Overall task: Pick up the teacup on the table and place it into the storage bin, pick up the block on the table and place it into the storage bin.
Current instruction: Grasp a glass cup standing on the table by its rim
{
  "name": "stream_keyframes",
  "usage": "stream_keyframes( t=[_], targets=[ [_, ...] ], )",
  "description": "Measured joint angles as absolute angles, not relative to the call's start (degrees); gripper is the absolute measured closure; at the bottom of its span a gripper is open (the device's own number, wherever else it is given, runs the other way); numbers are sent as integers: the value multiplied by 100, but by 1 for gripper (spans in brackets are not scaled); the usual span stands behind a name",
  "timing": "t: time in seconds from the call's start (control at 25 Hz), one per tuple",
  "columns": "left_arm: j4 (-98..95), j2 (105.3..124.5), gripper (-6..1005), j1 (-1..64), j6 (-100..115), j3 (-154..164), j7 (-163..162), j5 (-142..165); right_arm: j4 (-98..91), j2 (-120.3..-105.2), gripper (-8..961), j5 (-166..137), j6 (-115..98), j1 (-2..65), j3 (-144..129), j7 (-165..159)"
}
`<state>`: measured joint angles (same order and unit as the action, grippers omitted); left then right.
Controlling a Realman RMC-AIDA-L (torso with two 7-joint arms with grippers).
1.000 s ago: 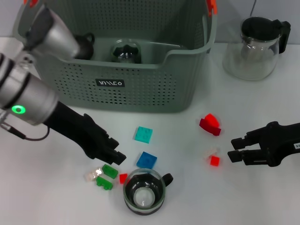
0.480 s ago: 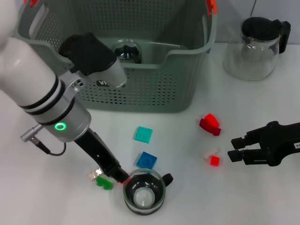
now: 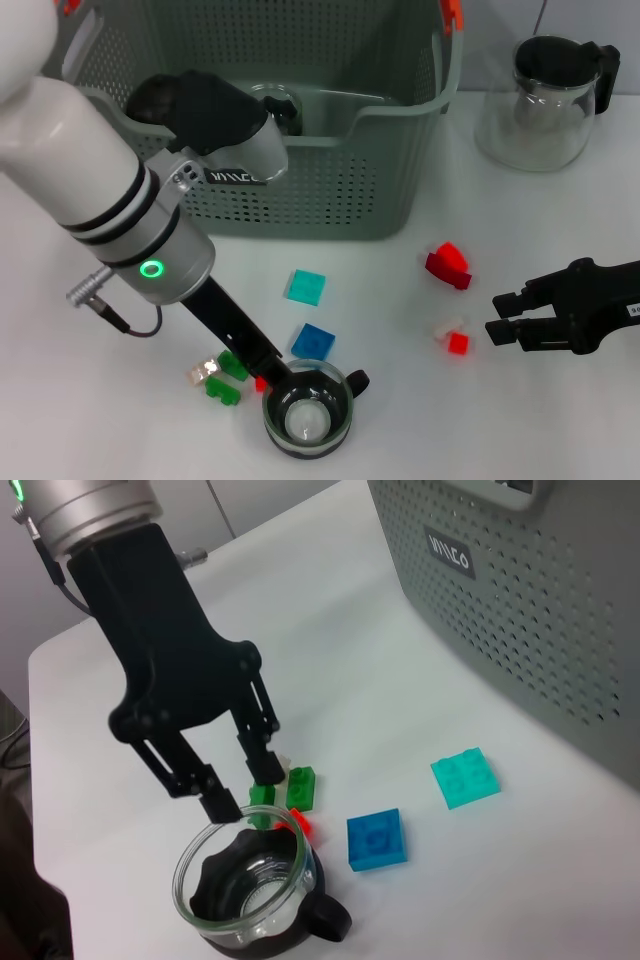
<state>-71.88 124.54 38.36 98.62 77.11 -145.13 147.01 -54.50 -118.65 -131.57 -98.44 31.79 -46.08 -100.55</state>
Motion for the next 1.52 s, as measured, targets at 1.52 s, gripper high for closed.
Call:
stream_keyframes(
  t=[1.52],
  targets=[
    [-6281, 12445, 575, 4021, 8676, 8343, -14700, 15129, -5440, -11856, 541, -13157, -9822, 3150, -4611, -10055]
  ],
)
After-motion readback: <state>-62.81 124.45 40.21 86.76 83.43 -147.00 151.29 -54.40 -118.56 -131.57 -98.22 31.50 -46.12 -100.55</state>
